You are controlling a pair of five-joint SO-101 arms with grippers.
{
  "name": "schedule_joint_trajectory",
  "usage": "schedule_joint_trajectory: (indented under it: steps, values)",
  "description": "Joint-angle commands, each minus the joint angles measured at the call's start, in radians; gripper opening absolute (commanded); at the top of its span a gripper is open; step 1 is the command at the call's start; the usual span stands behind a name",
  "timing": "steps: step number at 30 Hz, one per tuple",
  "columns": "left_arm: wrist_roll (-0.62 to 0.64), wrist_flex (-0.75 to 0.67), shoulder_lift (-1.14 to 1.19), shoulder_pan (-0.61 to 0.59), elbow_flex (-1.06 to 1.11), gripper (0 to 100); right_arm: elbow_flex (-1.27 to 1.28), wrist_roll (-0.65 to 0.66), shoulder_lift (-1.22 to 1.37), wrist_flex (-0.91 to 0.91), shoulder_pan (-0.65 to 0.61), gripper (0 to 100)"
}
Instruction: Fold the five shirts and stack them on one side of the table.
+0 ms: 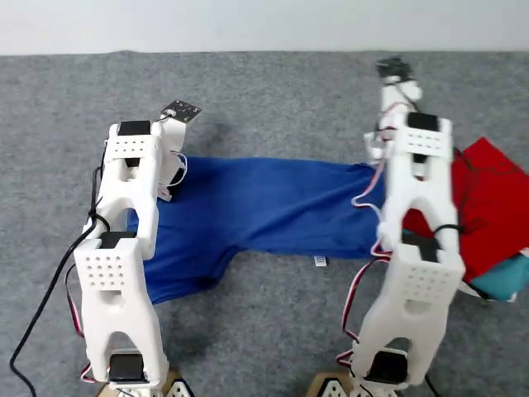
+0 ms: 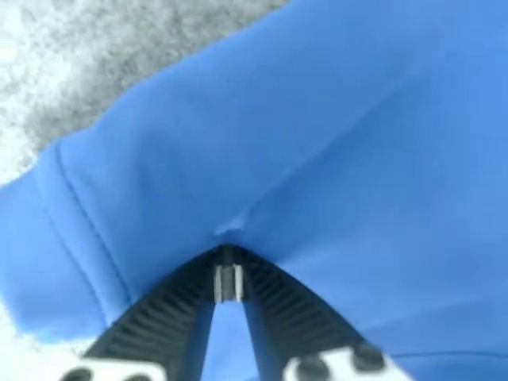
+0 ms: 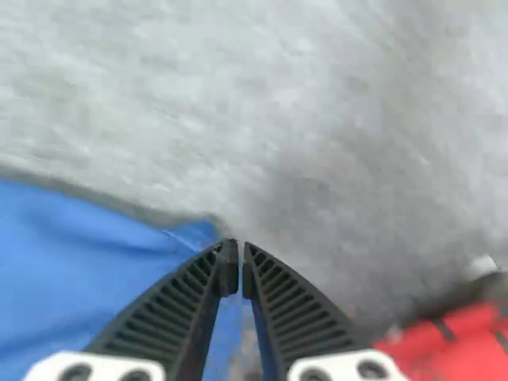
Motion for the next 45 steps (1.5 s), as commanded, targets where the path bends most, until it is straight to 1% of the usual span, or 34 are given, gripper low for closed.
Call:
schedule_joint_trajectory:
  steps: [1,4,8,22,26,29,32,35,40,42,45]
  values:
    - [0.011,-0.003,0.003,0.008,-0.018,1,-0.054,0.009,-0.047,-0.041,-0.061,2.9]
    - [0.011,-0.003,0.003,0.008,-0.018,1,-0.054,0.009,0.008,-0.070,-0.077,4.5]
    - [0.011,-0.003,0.003,0.008,-0.018,1,-0.054,0.008,0.054,-0.067,-0.073,11.8]
    - [0.011,-0.003,0.002,0.008,-0.018,1,-0.054,0.011,0.117,-0.062,0.016,12.0]
    - [0.011,-0.003,0.002,0.008,-0.016,1,-0.054,0.011,0.153,-0.061,0.015,11.9]
    - [0.011,-0.003,0.002,0.008,-0.016,1,-0.054,0.011,0.159,-0.065,0.007,10.5]
    - [0.011,-0.002,0.002,0.008,-0.016,1,-0.054,0.021,0.157,-0.062,0.007,0.7]
    - [0.011,-0.002,0.002,0.008,-0.016,1,-0.066,0.066,0.154,-0.013,0.021,0.8]
    - [0.014,-0.002,0.002,0.006,-0.016,1,-0.213,0.063,0.162,0.114,0.090,1.0]
    - [0.034,-0.003,0.002,0.006,-0.016,1,-0.267,0.063,0.162,0.143,0.125,1.0]
    - [0.038,-0.003,0.002,0.002,-0.018,1,-0.338,0.064,0.162,0.208,0.142,1.0]
